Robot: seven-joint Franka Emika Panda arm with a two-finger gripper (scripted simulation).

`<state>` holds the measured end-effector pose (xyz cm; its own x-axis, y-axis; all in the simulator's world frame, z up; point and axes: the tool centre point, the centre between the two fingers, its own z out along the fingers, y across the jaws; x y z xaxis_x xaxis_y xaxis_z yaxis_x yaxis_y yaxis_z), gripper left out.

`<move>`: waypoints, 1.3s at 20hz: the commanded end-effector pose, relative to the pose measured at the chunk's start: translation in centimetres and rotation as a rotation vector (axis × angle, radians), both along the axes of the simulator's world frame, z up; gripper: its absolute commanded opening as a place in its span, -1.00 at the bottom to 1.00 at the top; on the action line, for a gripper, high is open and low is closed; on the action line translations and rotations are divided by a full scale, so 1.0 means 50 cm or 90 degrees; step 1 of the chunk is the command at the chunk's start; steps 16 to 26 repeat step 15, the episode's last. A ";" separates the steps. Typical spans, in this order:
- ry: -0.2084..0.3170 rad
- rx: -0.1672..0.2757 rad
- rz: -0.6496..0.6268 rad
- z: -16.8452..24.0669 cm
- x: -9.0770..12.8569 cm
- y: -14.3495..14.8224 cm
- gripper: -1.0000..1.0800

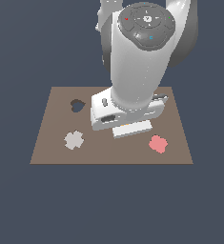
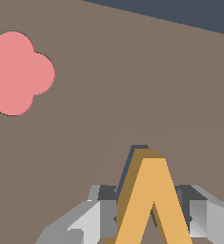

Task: Insert a designated object into the corresponding slot on a board.

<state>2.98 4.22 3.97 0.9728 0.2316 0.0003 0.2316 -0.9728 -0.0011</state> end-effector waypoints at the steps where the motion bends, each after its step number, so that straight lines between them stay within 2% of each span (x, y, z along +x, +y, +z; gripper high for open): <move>1: 0.000 0.000 0.000 -0.006 0.000 0.000 -1.00; 5: 0.001 -0.001 0.001 -0.019 0.000 0.000 -1.00; 6: 0.001 -0.001 0.001 -0.019 0.000 0.000 0.92; 26: 0.001 -0.001 0.001 -0.019 0.000 0.000 0.92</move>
